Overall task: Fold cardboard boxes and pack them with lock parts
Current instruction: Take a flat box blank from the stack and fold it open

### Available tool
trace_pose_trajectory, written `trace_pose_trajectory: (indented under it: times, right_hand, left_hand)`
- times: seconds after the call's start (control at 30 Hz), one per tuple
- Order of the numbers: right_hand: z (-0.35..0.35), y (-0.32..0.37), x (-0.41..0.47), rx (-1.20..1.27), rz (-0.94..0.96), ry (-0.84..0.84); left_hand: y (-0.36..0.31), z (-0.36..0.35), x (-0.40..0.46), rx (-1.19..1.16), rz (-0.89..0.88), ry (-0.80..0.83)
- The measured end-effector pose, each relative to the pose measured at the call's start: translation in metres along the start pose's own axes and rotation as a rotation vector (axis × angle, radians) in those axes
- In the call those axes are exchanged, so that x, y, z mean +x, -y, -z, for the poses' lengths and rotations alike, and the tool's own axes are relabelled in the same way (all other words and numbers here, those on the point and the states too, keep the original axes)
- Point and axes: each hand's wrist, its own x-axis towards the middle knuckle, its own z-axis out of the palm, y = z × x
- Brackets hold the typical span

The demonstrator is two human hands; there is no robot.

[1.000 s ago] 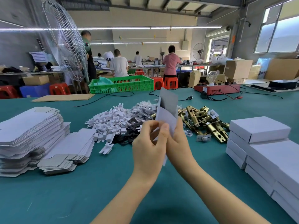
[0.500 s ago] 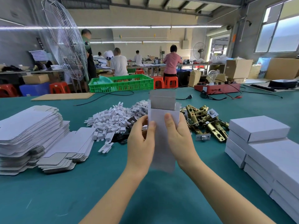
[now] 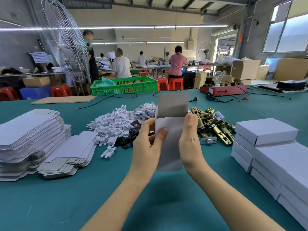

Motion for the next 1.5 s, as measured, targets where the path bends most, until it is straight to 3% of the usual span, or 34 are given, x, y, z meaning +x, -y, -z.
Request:
trace_pose_trajectory:
  times: [0.33, 1.0, 1.33, 1.5]
  right_hand:
    - [0.002, 0.003, 0.002, 0.080, -0.085, 0.083]
    - [0.004, 0.000, 0.004, 0.176, -0.135, 0.082]
    - [0.011, 0.004, 0.009, 0.342, -0.351, 0.216]
    - [0.010, 0.004, 0.014, 0.368, -0.397, 0.207]
  left_hand:
    - [0.003, 0.002, 0.001, -0.002, -0.121, 0.010]
    - [-0.003, 0.004, 0.006, 0.000, -0.097, 0.078]
    - [-0.001, 0.015, 0.012, -0.079, -0.008, 0.228]
    - [-0.001, 0.013, 0.009, -0.111, 0.025, 0.223]
